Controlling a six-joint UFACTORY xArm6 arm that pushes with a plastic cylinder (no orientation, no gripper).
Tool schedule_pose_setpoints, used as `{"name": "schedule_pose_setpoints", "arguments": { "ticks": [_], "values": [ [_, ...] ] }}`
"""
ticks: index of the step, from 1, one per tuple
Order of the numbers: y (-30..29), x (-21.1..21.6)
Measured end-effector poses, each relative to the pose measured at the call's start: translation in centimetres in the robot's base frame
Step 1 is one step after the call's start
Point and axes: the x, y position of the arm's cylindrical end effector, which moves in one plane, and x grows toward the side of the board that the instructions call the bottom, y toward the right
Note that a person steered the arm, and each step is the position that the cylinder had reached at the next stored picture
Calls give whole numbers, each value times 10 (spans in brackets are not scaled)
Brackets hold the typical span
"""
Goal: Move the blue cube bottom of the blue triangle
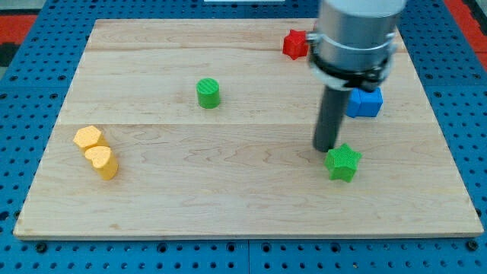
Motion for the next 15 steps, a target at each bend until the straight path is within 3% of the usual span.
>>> {"name": "schedule_pose_setpoints", "arguments": {
  "ticks": [2, 3, 4, 6, 7, 9, 12, 13, 15],
  "values": [
    [28, 42],
    [0, -19],
    [-82, -36],
    [-32, -157],
    [36, -161],
    [79, -105],
    [78, -33],
    [82, -54],
    [67, -52]
  ]
}}
